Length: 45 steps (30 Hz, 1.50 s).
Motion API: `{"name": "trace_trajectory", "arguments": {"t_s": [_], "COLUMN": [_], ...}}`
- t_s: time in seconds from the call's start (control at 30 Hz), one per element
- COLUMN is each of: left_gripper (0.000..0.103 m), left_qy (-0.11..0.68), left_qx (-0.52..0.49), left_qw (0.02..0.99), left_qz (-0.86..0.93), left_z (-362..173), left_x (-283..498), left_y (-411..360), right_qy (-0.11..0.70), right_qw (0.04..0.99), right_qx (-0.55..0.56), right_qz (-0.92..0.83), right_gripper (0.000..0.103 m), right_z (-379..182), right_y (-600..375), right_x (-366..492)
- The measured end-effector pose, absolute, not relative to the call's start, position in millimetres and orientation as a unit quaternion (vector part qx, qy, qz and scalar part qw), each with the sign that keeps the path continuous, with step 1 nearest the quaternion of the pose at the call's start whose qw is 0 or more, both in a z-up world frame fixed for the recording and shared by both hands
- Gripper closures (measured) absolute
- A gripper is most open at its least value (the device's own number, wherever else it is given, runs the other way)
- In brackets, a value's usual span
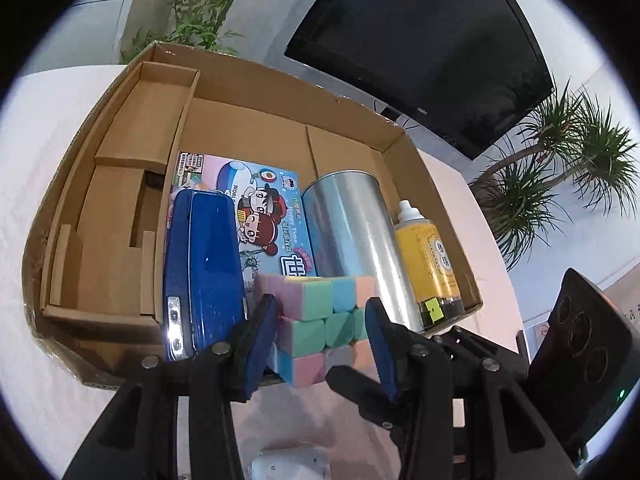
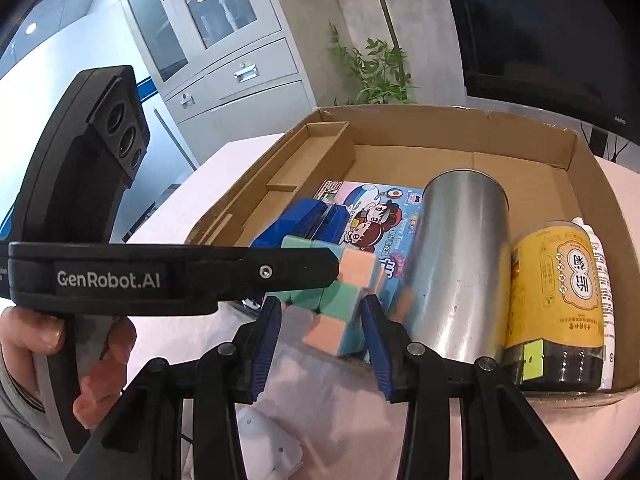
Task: Organize rigid objects
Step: 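Set the Rubik's cube in the box beside the stapler and release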
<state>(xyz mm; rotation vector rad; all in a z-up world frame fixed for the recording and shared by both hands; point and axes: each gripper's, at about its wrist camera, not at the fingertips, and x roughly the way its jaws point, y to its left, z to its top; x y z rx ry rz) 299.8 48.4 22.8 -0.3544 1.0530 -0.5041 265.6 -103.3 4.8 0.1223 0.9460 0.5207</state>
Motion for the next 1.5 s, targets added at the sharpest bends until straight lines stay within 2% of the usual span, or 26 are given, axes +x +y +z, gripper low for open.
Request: {"name": "trace_trajectory", "arguments": {"t_s": [0.2,0.53,0.73,0.77,0.87,0.93,0.97,1.1,1.5], "left_gripper": [0.06,0.06,0.06,0.061,0.074,0.075,0.076,0.078,0.08], "left_qy": [0.489,0.52,0.52,0.526,0.536,0.537,0.54,0.545,0.565], "left_qx": [-0.166,-0.205,-0.2,-0.2,-0.191,-0.183,-0.18,-0.187,-0.167], "left_qw": [0.825,0.8,0.804,0.801,0.795,0.797,0.798,0.795,0.783], "left_qz": [-0.227,-0.219,-0.208,-0.205,-0.21,-0.206,-0.2,-0.192,-0.2], "left_z": [23.3,24.4,25.8,23.3,16.7,17.1,17.3,17.3,21.3], "left_x": [309.3,335.8,349.1,350.7,351.4,349.4,348.9,350.6,341.9], "left_y": [44.8,51.9,58.6,58.0,53.6,51.1,51.3,60.9,55.1], "right_qy": [0.444,0.46,0.444,0.443,0.444,0.455,0.463,0.455,0.478], "right_qw": [0.865,0.853,0.859,0.86,0.862,0.859,0.857,0.863,0.848], "right_qx": [0.025,0.068,0.077,0.075,0.082,0.07,0.064,0.051,0.071], "right_qz": [0.232,0.238,0.243,0.24,0.232,0.223,0.218,0.213,0.216], "right_gripper": [0.065,0.066,0.063,0.063,0.063,0.066,0.076,0.084,0.084], "right_z": [-0.8,0.9,20.0,21.1,21.9,17.5,13.7,12.8,15.0], "right_y": [-92.9,-103.3,-109.0,-109.7,-112.6,-108.7,-106.3,-106.6,-111.5], "right_x": [258.6,278.3,285.7,289.2,301.3,310.2,311.7,303.1,275.5]}}
